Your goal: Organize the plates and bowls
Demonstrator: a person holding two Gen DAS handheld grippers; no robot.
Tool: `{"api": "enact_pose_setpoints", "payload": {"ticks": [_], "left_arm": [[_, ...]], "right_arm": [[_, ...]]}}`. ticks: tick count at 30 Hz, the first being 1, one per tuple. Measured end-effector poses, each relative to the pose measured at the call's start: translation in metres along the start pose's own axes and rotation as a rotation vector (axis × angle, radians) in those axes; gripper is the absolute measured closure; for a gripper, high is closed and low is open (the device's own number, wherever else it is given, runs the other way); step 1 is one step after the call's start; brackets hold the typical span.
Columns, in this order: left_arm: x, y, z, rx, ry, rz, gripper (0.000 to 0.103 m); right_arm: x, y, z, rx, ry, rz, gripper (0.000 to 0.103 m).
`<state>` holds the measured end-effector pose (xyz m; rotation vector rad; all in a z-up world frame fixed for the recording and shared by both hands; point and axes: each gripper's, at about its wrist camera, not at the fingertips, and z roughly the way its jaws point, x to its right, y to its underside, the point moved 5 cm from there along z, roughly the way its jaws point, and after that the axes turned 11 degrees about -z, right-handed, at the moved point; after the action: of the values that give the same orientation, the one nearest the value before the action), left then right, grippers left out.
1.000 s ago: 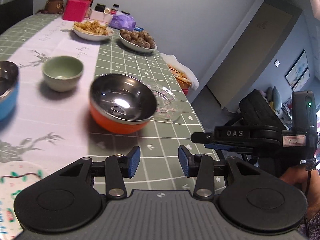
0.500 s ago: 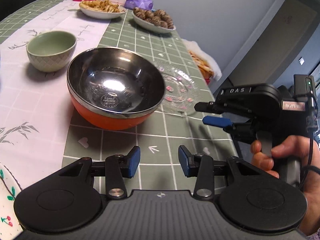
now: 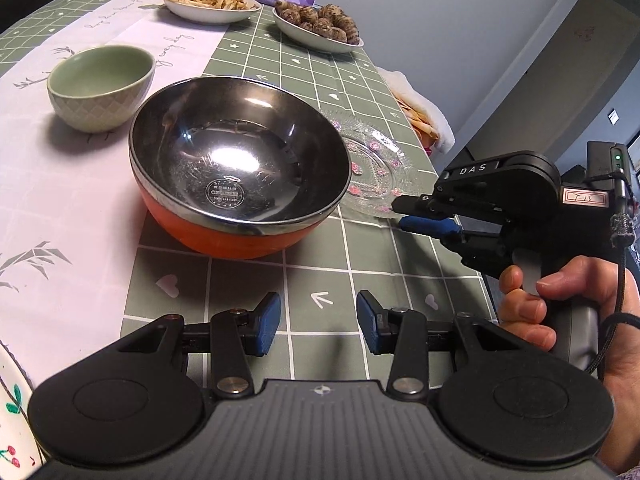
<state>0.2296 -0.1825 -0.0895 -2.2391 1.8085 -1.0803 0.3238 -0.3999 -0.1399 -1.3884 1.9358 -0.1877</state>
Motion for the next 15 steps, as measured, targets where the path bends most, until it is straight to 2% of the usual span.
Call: {"api": "enact_pose_setpoints", "payload": {"ticks": [5, 11, 15], "left_arm": [[0.000, 0.001, -0.003, -0.004, 0.002, 0.011, 0.055], [-0.007, 0.004, -0.010, 0.010, 0.010, 0.002, 0.055], [-0.009, 0.004, -0.010, 0.015, 0.028, -0.020, 0.055]], "right_arm": [[0.008, 0.008, -0.013, -0.004, 0.022, 0.014, 0.095], [0.015, 0.030, -0.043, -0.049, 0.098, -0.059, 0.096], [0.014, 0.047, -0.059, -0.090, 0.119, -0.137, 0.096]]}}
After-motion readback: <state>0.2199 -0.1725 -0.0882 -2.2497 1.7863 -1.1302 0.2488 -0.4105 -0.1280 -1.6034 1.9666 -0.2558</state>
